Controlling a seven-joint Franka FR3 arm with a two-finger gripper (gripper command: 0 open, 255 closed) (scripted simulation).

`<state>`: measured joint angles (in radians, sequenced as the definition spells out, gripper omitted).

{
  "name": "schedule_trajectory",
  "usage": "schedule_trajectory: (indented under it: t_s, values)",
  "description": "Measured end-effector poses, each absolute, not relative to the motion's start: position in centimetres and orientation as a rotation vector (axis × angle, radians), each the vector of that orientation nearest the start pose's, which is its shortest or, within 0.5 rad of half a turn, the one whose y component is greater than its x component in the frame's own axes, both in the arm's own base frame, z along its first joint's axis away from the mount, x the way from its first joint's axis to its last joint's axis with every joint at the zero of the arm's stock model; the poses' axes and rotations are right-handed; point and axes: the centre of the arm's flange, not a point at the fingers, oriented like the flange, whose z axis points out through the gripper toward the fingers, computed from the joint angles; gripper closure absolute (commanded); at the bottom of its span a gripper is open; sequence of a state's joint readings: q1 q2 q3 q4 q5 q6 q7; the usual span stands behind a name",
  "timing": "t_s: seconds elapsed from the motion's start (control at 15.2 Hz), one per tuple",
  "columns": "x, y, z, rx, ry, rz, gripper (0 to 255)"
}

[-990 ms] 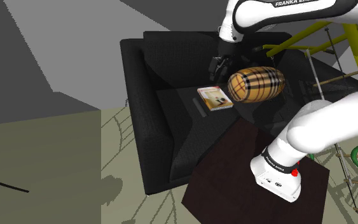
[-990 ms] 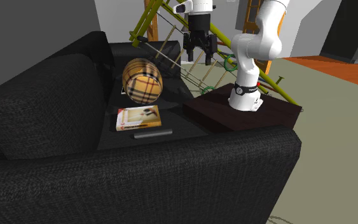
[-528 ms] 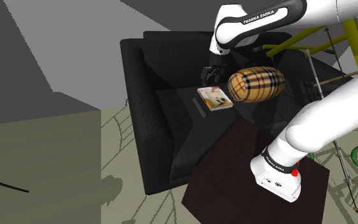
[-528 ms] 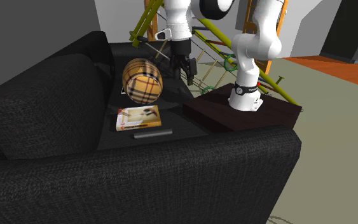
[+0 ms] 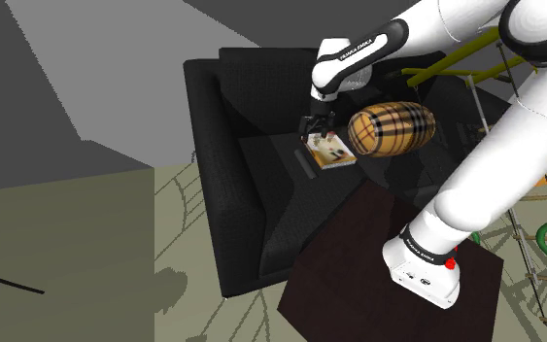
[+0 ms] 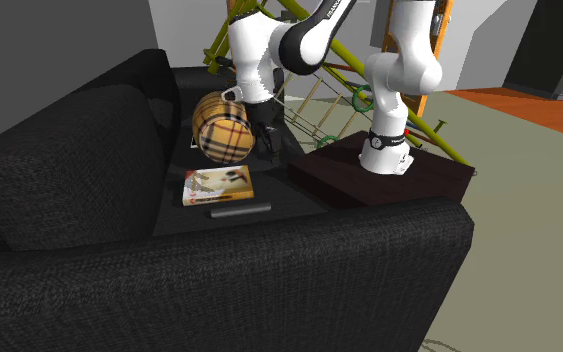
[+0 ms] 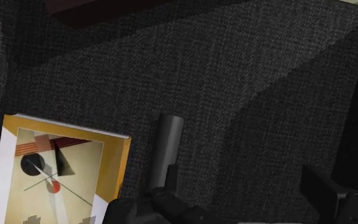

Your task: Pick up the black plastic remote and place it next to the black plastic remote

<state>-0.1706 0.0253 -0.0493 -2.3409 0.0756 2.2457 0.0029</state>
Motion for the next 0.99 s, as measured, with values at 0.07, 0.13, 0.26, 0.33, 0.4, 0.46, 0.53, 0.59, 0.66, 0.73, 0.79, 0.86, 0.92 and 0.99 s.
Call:
schedule_trajectory:
  t_s: [0.07, 0.13, 0.26, 0.33, 0.4, 0.46, 0.53, 0.59, 0.66, 0.73, 0.79, 0.86, 0.92, 0.99]
  values:
    - [48.7, -10.9, 30.3, -3.036, 0.442, 0.183, 0]
    - [49.2, -11.4, 29.0, -3.031, 0.465, 0.193, 0]
    - [50.3, -13.0, 26.6, -3.022, 0.512, 0.210, 0]
    - [50.4, -13.7, 25.4, -3.016, 0.535, 0.220, 0]
    - [50.9, -14.2, 24.4, -3.011, 0.558, 0.229, 0]
    - [51.1, -14.8, 23.3, -3.005, 0.581, 0.238, 0]
    - [51.4, -15.3, 22.1, -3.000, 0.604, 0.247, 0]
    - [51.9, -15.8, 21.0, -2.994, 0.627, 0.256, 0]
    - [52.3, -16.6, 19.9, -2.988, 0.650, 0.266, 0]
    - [53.0, -17.3, 18.9, -2.981, 0.673, 0.274, 0]
    - [53.4, -18.0, 17.5, -2.974, 0.695, 0.283, 0]
    - [53.6, -18.7, 16.6, -2.968, 0.718, 0.293, 0]
    - [53.5, -19.4, 15.5, -2.961, 0.738, 0.301, 0]
    - [53.7, -19.6, 14.7, -2.958, 0.749, 0.305, 0]
